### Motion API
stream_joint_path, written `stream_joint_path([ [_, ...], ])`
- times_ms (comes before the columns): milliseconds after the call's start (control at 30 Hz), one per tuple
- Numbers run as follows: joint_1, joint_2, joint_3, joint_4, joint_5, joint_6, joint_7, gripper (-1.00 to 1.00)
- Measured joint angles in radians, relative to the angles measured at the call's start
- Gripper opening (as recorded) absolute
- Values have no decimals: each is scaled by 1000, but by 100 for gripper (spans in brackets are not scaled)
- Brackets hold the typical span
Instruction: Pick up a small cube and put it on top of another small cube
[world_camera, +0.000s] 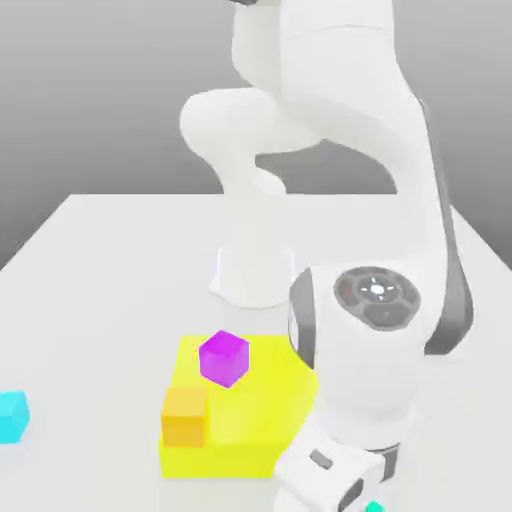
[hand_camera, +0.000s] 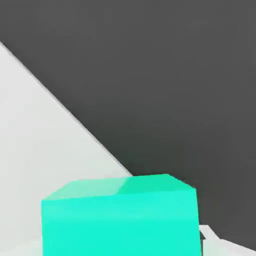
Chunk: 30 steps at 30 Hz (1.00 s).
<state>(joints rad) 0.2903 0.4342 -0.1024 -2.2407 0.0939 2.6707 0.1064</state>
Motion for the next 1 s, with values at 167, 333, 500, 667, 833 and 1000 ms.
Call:
stream_joint_path([
  [167, -89, -92, -102, -43, 18, -57, 42, -100],
  [333, -205, -149, -229, -94, 53, -74, 87, -100],
  [500, -340, -208, -376, -149, 87, -88, 144, -100],
  [667, -503, -88, -384, -133, 254, -12, 79, -100],
  [833, -520, -65, -368, -130, 279, 4, 63, 100],
  [1000, -495, -109, -405, -134, 234, -28, 96, 100],
])
